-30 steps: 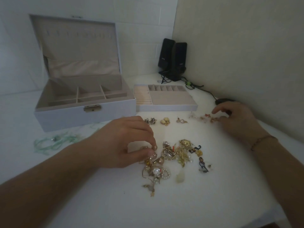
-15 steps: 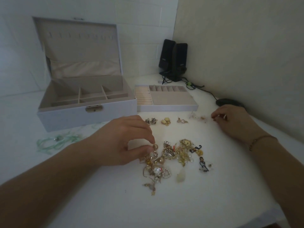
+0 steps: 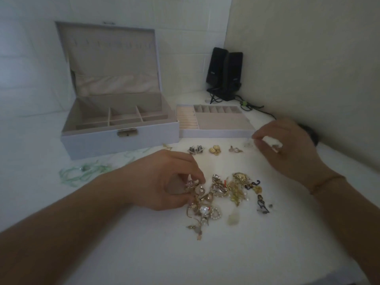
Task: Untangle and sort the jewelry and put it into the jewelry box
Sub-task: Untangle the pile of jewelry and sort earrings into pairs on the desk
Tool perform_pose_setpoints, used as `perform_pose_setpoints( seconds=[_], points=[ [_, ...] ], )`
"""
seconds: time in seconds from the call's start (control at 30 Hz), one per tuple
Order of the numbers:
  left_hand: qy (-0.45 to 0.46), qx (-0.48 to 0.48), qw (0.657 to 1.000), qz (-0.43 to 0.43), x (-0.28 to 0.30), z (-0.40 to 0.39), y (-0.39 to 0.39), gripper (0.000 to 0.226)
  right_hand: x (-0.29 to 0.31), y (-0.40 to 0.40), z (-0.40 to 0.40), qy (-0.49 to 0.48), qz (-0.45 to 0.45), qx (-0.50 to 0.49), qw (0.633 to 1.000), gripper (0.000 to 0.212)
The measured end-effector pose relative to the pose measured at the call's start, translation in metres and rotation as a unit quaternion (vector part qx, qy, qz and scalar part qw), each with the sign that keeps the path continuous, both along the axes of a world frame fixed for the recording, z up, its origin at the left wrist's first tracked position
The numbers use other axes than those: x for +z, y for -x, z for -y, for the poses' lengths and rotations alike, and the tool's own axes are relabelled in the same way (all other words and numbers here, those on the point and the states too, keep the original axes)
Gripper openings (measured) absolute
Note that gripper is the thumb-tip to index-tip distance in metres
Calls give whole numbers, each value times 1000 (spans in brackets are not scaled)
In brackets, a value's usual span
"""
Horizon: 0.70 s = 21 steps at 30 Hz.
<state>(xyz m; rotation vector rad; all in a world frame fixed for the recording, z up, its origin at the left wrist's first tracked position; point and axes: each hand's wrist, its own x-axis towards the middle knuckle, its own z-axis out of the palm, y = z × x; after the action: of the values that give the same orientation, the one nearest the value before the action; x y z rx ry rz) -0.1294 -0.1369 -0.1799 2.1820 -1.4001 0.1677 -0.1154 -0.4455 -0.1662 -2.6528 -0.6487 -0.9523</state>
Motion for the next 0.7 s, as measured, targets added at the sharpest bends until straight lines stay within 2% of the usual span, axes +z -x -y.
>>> perform_pose_setpoints(
  seconds=[0.1,0.17,0.27,0.37,0.53,0.63,0.7],
  points=[
    [-8,14,1000,-2,2,-4,0,31,16,18,-46,35,-153,152,976,24],
    [-2,37,999,5,4,-7,-3,32,26,22,-69,88,-248,168,950,27],
    [25,84,996,33,5,-13,-9,31,31,17,-93,183,-291,175,923,29],
    [39,96,994,40,5,-17,-13,30,27,9,-102,216,-299,167,914,25],
    [70,137,988,6,1,-9,-12,18,20,7,-101,146,-281,174,932,16],
    [132,183,967,-114,0,3,-8,18,20,10,-102,49,-217,175,959,14],
    [201,197,932,-227,2,10,-5,25,18,14,-105,-6,-173,178,969,12]
  ],
)
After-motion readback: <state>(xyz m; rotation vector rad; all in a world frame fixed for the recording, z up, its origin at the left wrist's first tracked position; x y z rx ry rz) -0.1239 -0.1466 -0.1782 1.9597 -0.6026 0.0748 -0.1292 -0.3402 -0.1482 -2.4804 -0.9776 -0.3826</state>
